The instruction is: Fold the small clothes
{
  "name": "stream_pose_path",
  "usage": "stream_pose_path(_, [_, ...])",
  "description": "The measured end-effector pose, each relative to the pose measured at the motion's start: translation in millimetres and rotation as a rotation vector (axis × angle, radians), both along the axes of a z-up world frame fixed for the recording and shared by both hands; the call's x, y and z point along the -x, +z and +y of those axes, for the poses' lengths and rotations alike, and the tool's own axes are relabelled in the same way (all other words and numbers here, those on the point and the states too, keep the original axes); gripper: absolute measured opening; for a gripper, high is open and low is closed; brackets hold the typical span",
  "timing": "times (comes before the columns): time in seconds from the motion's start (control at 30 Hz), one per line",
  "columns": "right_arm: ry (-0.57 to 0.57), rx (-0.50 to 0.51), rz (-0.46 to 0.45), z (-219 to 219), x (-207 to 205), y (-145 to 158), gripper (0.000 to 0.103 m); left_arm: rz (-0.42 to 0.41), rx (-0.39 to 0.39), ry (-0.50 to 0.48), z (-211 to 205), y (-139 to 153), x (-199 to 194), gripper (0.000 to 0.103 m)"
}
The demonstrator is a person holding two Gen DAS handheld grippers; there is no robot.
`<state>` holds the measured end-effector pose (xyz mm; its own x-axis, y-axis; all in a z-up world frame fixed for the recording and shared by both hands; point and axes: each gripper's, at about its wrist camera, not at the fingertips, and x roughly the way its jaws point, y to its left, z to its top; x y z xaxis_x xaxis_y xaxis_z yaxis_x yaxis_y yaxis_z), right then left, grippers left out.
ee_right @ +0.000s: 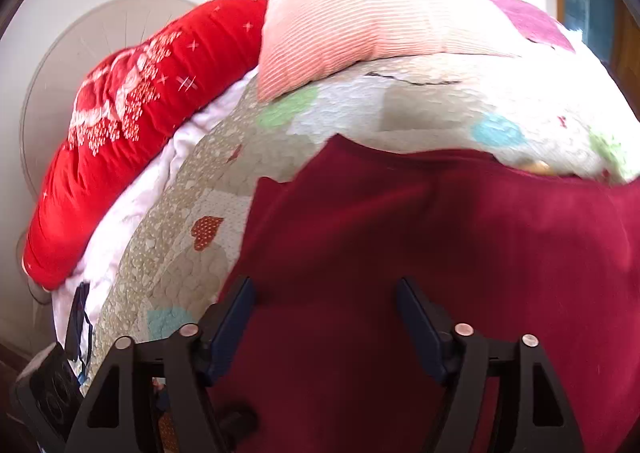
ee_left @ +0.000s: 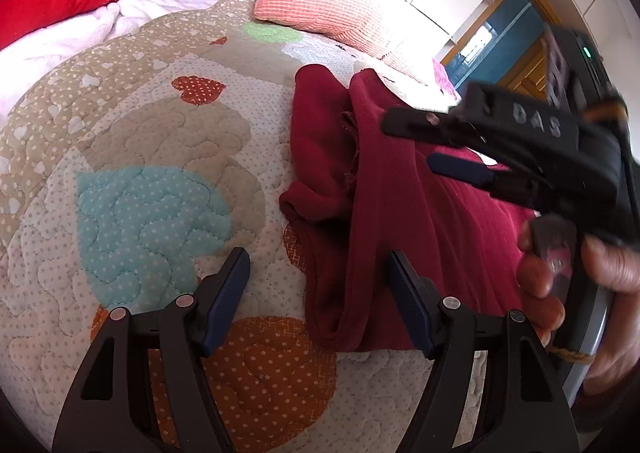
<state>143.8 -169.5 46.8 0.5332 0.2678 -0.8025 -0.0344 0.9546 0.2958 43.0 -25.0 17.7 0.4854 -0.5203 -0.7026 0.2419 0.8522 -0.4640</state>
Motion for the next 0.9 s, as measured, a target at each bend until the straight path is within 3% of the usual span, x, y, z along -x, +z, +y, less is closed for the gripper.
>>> stream_pose_path(0.33, [0.084, 0.204, 0.067, 43.3, -30.0, -6.2, 0.08, 0.0, 0.017, 0.005, 1.5, -1.6, 0.3, 0.071])
stream_pose_path(0.57, [0.112, 0.296, 0.122, 61.9, -44.5, -24.0, 0.096, 0.003, 0.032, 0.007, 4.6, -3.0, -2.5, 0.071])
stream_pose_path(0.67, [0.136, 0.366, 0.128, 70.6, -50.4, -34.2, 0.097, 0.006, 0.041, 0.011, 7.5, -3.5, -2.8, 0.071])
stream_pose_path(0.77, [0.175, 0.456, 0.084, 78.6, -46.2, -38.8, 0.083, 0.007, 0.046, 0.013, 9.6, -3.9, -5.4, 0.071])
stream_pose_path(0.9, [0.185, 0.438, 0.048, 67.4, -41.0, -30.2, 0.053, 0.004, 0.055, 0.012, 11.8, -3.5, -6.8, 0.076])
